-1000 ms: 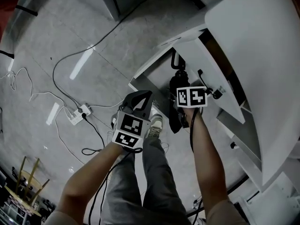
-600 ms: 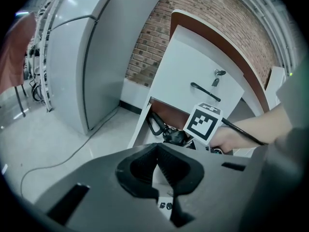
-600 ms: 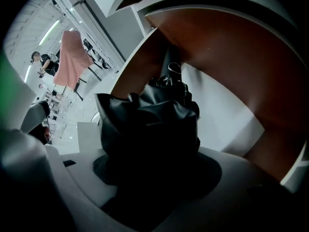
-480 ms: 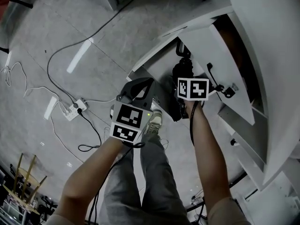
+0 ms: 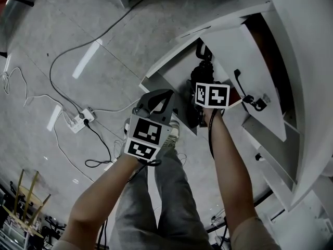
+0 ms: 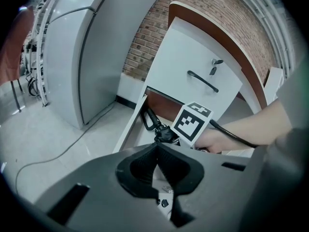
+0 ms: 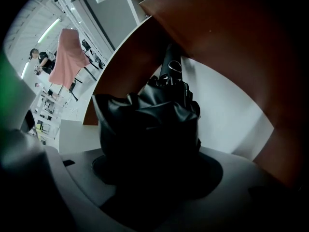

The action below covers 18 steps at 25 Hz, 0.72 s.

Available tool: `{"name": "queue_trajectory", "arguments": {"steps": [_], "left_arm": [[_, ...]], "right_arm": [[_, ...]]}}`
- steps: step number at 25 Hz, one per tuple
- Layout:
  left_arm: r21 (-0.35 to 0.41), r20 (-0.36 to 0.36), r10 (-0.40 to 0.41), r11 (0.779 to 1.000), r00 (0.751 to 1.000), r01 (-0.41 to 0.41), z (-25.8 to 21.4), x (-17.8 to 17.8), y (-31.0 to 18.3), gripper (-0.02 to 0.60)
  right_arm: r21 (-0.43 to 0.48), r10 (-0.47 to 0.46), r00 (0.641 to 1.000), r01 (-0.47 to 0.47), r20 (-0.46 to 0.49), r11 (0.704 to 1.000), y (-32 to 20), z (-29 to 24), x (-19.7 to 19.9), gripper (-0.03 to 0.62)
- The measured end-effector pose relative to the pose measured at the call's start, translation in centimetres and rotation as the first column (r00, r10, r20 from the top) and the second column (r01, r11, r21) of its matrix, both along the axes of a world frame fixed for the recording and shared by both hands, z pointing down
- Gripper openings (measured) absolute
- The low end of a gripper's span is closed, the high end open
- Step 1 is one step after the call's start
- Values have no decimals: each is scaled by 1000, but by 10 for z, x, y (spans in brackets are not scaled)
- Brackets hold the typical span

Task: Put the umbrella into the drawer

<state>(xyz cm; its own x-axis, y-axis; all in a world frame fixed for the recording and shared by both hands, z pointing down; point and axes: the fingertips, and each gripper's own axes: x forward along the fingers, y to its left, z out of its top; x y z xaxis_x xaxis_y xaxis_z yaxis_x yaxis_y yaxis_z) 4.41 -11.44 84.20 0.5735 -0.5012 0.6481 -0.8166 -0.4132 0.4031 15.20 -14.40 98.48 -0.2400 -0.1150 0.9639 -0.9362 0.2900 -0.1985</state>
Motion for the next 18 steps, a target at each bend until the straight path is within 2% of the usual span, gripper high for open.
{"name": "queue_trajectory", "arguments": {"steps": [6, 11, 18], "left_arm": [[-9, 2, -8, 1000, 1000, 8, 8, -4, -1, 8], [-12, -19, 13, 1000, 1000, -13, 14, -1, 0, 8], [-4, 14, 48, 999, 999, -48, 16, 5, 4, 8]], "right_arm": [[41, -27, 999, 28, -28, 999, -1, 17, 8, 288], [81, 6, 1000, -5, -13, 997, -4, 22, 11, 291], [94, 61, 998, -64, 29, 994, -4, 18, 10, 322]]}}
